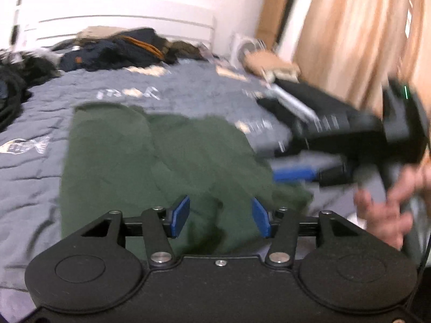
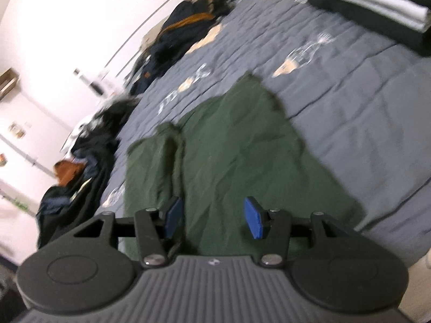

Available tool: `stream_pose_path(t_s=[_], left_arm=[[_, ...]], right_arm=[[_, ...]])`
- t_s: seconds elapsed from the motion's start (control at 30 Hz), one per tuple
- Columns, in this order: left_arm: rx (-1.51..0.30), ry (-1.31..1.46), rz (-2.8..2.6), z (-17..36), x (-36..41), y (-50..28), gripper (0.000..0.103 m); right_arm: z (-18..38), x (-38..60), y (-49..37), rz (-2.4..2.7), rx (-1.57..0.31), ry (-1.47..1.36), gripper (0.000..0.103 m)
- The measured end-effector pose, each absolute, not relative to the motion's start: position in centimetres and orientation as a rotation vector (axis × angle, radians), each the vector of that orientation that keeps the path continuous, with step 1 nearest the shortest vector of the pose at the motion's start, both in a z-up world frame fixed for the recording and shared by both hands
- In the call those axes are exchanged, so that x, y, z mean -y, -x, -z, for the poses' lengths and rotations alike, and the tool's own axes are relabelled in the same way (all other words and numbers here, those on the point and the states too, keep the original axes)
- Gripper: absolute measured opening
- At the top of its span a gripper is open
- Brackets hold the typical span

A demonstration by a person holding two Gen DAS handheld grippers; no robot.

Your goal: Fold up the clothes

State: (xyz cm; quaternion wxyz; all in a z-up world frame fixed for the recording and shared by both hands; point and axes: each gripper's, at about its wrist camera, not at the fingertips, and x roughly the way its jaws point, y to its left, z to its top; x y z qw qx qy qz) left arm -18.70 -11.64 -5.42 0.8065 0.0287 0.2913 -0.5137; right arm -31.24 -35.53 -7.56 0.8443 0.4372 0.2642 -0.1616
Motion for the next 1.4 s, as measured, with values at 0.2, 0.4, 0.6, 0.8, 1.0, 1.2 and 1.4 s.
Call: stream_pose_path(t_s=[0.2,0.4,0.6,0.8,1.0,1.2,1.4], left_arm=[[-0.635,0.266,0.909,4.2,7.0,13.9,0.062],[-0.650,0.324,0.821,4.2,6.5,12.5,0.062],[-0.671,0.293,0.856,4.4,6.8,12.8,0.064],[-0.694,0.263,0.854,5.2,6.6,12.8,0.065],[-0.714,0.208,0.828,5.7,6.3,12.8,0.067],[-0.728,0.200,0.807,5.8,5.5,12.6,0.067],[-0.739,0.202,0.783,5.9,4.6,12.1,0.068]], right_arm=[[8.5,34.4,31.0,0.220,-0.571,-1.055,0.051],[9.3,32.8,29.7,0.151,-0.574,-1.104,0.051],[9.5,31.0,28.0,0.131,-0.604,-1.055,0.051],[10.1,29.8,26.5,0.156,-0.642,-1.018,0.051],[10.9,29.8,25.7,0.191,-0.637,-1.047,0.051],[11.6,29.6,24.9,0.236,-0.631,-1.065,0.050],[11.6,29.3,24.4,0.283,-0.599,-1.023,0.016]])
